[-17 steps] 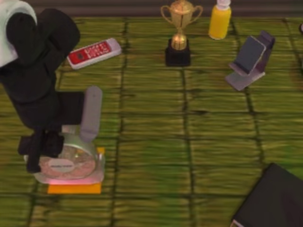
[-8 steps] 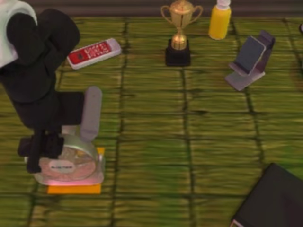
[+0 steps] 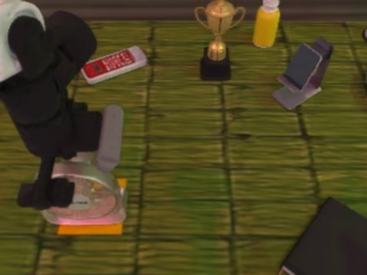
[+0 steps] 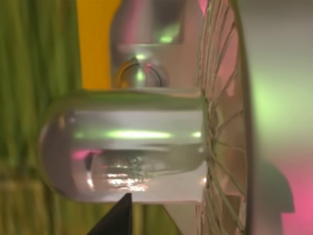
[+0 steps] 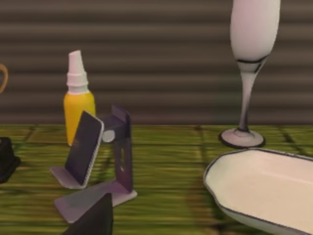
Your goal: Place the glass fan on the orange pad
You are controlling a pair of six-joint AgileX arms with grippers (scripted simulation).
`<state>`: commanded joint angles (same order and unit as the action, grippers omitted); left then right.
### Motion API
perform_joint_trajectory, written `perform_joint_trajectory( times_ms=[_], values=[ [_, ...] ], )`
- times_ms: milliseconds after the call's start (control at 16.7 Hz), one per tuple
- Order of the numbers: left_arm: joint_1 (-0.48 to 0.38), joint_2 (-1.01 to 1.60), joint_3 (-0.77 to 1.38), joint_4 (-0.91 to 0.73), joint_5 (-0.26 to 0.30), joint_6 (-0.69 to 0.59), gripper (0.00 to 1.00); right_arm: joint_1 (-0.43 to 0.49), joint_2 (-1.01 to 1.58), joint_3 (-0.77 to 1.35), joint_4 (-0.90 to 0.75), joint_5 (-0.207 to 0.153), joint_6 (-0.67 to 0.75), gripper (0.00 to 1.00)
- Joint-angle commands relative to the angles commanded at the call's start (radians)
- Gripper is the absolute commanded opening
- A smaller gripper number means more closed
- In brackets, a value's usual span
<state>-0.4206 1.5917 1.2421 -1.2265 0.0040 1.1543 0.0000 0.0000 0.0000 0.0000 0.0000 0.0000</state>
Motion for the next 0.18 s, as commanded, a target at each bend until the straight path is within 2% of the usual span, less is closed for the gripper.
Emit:
perform_joint_trajectory(
  times_ms=[180],
  values=[
    [0.000, 0.000, 0.000, 0.000, 0.000, 0.000, 1.00, 0.000, 0.000, 0.000, 0.000, 0.000, 0.000, 1.00]
  ],
)
